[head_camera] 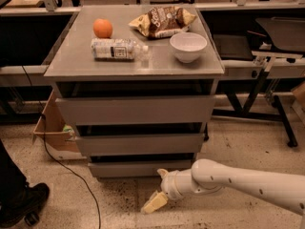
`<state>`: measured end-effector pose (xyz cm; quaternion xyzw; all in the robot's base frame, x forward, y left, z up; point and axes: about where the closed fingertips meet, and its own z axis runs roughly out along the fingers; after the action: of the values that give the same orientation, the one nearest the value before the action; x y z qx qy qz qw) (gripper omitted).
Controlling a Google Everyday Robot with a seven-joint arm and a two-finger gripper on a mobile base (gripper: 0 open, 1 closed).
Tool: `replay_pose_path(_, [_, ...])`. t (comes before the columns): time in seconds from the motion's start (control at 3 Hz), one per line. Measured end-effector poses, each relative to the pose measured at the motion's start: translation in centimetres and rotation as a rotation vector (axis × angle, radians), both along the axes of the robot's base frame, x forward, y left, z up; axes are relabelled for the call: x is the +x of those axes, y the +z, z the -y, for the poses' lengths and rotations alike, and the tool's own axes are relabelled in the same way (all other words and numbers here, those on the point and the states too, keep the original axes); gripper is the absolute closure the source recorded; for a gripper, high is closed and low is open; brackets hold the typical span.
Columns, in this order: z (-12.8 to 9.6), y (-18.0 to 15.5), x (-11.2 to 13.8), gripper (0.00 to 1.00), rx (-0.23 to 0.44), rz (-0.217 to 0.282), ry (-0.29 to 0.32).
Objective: Open bottom drawer
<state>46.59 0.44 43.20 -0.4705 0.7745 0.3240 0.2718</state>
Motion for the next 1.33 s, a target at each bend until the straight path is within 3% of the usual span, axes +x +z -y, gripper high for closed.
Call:
replay_pose_path(0.33, [0.6,-4.1,2.5,0.0,-0.035,0.058,-0.046])
replay_pose_path(0.67, [0.6,-4.1,2.5,0.0,-0.035,0.059,-0.047])
replay_pose_path(1.0, [1.3,-4.5,3.5,0.0,-0.082,0.099,-0.061])
replay_pose_path(1.33, [2.3,-5.3,6.3,0.0,-0.17,0.207,-0.069])
